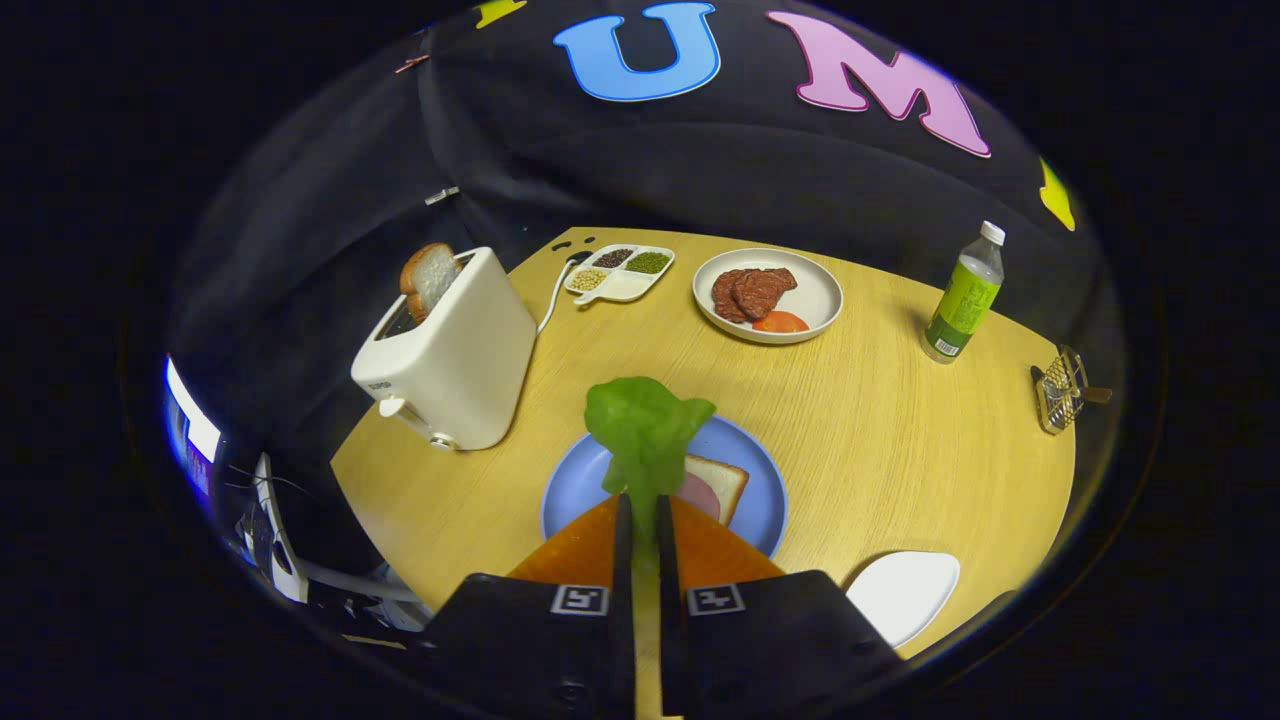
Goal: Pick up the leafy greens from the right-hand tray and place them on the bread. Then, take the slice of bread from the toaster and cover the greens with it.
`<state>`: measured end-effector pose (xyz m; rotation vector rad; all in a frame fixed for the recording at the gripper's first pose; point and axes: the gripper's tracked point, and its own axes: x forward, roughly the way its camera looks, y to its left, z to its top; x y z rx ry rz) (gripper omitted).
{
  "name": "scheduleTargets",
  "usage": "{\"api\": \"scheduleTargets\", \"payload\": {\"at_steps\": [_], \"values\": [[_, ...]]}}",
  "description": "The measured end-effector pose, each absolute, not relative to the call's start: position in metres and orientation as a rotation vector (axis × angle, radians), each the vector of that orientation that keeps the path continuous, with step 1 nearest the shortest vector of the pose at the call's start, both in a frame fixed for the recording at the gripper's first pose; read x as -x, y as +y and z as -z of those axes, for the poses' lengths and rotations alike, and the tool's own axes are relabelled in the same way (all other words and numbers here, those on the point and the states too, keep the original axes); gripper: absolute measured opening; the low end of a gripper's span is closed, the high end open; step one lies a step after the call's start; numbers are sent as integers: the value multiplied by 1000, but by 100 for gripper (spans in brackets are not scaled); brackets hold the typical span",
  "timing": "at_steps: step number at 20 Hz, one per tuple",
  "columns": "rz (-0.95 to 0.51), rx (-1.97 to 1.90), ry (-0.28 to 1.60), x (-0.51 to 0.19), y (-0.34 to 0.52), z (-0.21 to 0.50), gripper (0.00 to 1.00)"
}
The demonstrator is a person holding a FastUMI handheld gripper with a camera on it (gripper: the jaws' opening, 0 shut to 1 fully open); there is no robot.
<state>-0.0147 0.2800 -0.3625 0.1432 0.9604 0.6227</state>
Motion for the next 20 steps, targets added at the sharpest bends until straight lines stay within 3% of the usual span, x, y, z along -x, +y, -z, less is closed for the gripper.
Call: {"api": "scheduleTargets", "payload": {"at_steps": [2,3,11,20], "values": [[-594,-132,955,12,279,362,59],[-581,-125,949,11,279,362,69],[-602,-146,877,10,306,313,73],[-724,-221,730,-24,415,204,73]]}}
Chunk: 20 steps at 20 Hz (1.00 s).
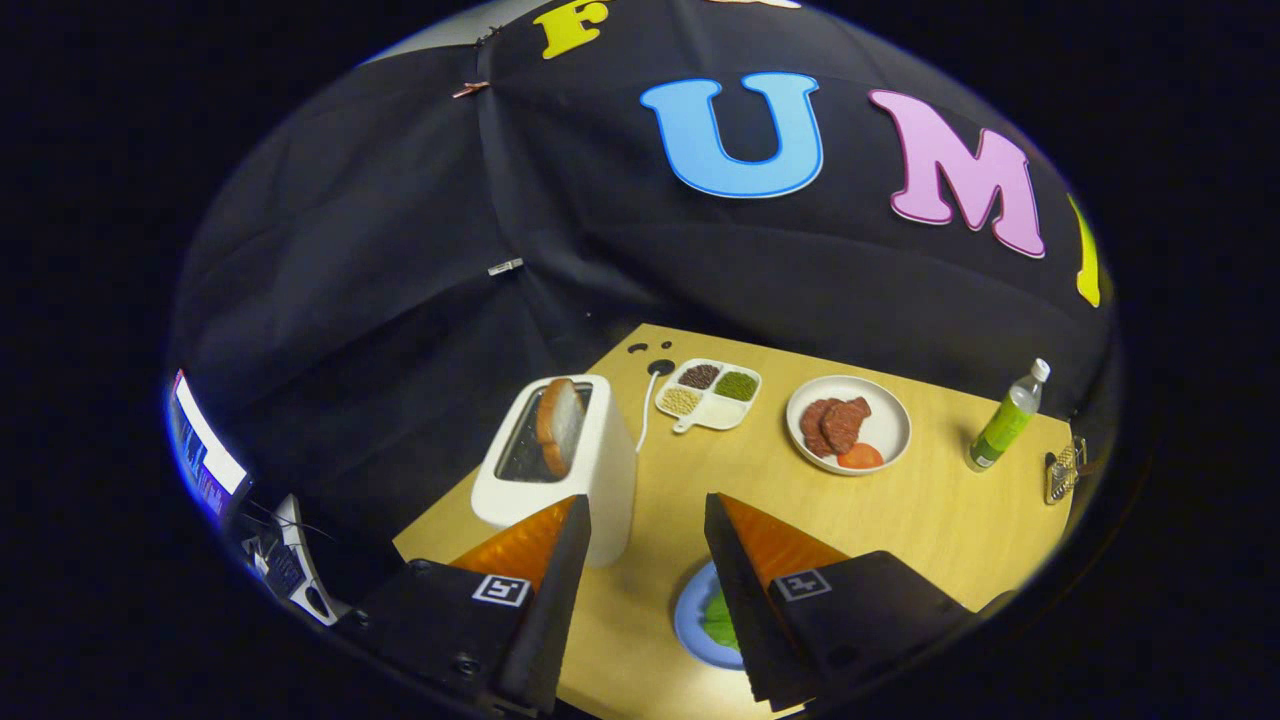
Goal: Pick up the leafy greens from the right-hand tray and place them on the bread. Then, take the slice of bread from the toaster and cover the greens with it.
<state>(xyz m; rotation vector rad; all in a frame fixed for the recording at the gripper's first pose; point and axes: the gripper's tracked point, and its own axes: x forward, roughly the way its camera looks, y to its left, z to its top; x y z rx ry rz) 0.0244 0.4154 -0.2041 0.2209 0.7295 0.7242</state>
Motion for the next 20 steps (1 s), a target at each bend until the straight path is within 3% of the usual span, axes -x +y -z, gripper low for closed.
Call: {"api": "scheduleTargets", "payload": {"at_steps": [10,20], "values": [[-781,-127,714,-57,533,213,73],[-765,-36,775,-71,573,252,73]]}}
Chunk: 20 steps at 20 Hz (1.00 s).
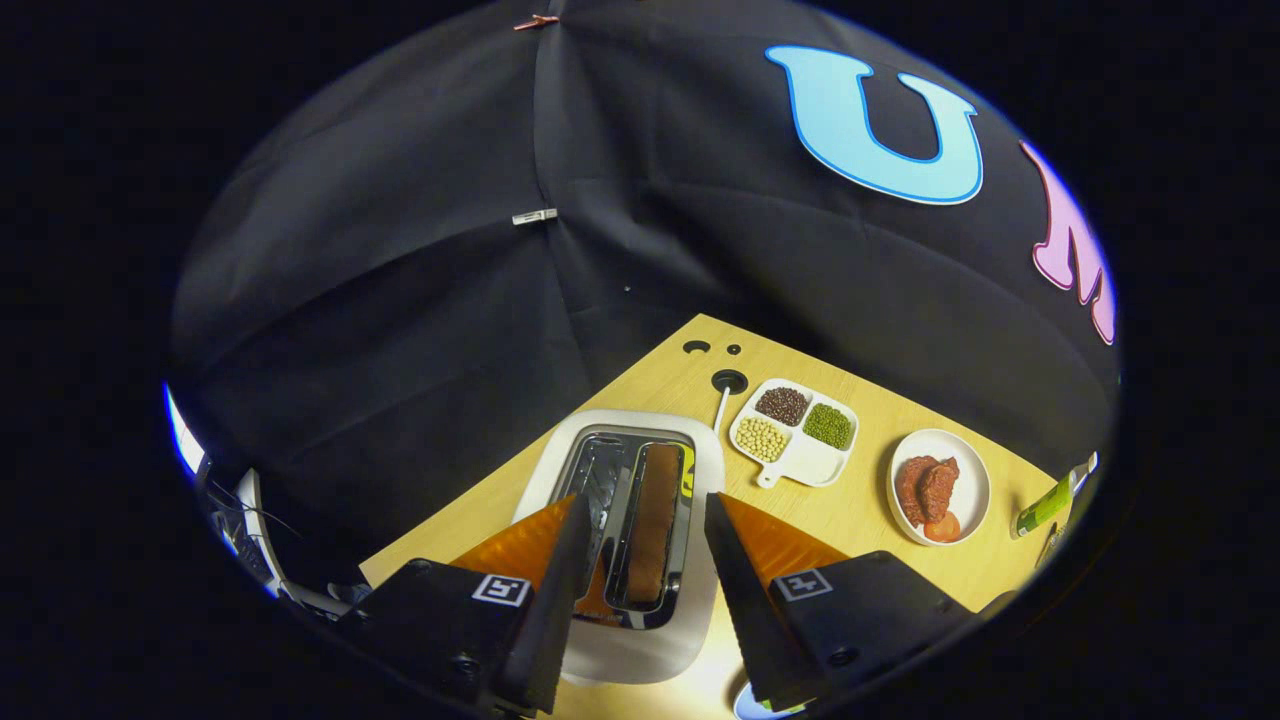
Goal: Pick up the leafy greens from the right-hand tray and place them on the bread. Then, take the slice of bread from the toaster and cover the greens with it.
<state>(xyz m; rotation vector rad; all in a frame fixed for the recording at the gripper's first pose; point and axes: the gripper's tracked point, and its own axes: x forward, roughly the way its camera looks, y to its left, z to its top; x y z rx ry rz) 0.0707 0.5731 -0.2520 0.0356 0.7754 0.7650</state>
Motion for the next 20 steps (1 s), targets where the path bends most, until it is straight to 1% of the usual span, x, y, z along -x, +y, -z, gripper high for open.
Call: {"api": "scheduleTargets", "payload": {"at_steps": [1,3,5,6,9,17,20], "values": [[-742,-33,792,-73,573,257,73],[-677,-25,816,-78,565,264,47],[-681,-63,847,-75,570,265,21],[-685,-76,855,-76,573,263,17],[-705,-109,872,-73,571,259,13],[-722,-274,757,-82,542,180,11],[-673,-284,718,-86,506,158,11]]}}
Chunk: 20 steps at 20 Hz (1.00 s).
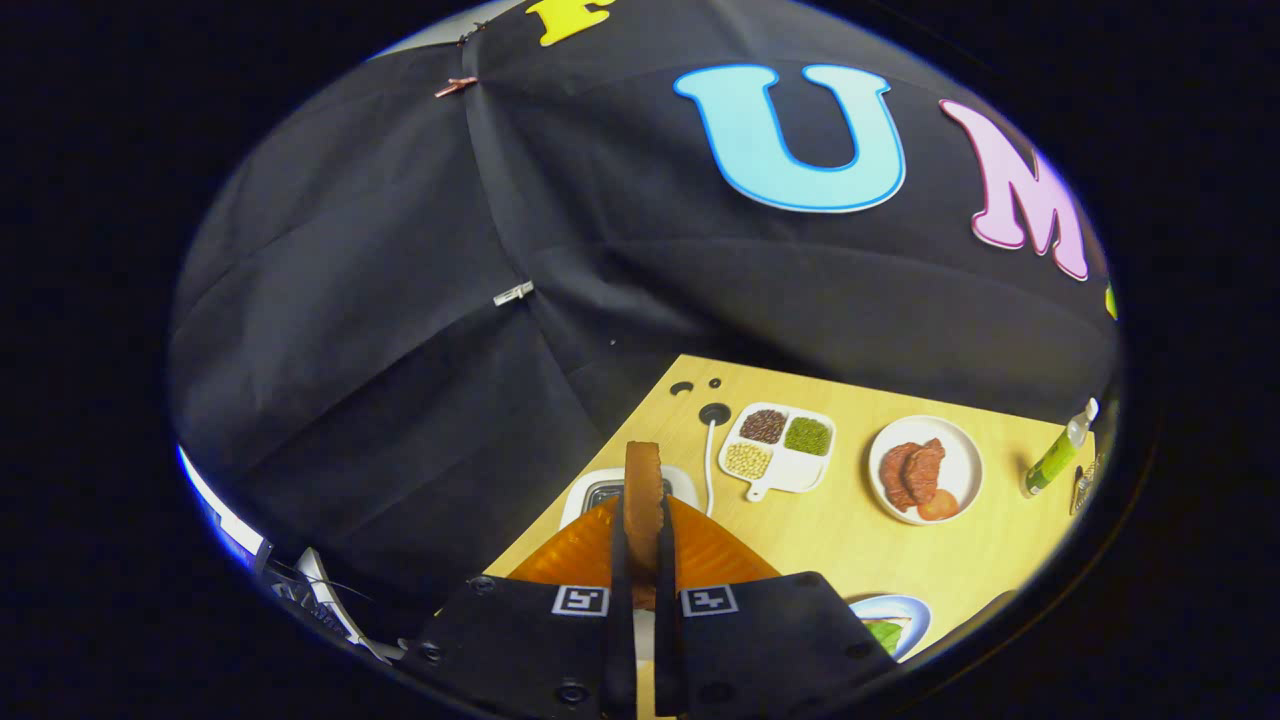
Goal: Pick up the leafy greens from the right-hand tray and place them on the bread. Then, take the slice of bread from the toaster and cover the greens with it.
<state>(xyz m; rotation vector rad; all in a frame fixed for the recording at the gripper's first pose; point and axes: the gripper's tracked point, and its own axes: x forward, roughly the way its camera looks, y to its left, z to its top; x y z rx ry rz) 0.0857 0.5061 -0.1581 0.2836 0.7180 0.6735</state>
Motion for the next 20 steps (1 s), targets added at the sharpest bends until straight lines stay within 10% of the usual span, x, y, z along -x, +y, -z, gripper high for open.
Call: {"api": "scheduleTargets", "payload": {"at_steps": [20], "values": [[-305,-258,785,-7,318,303,12]]}}
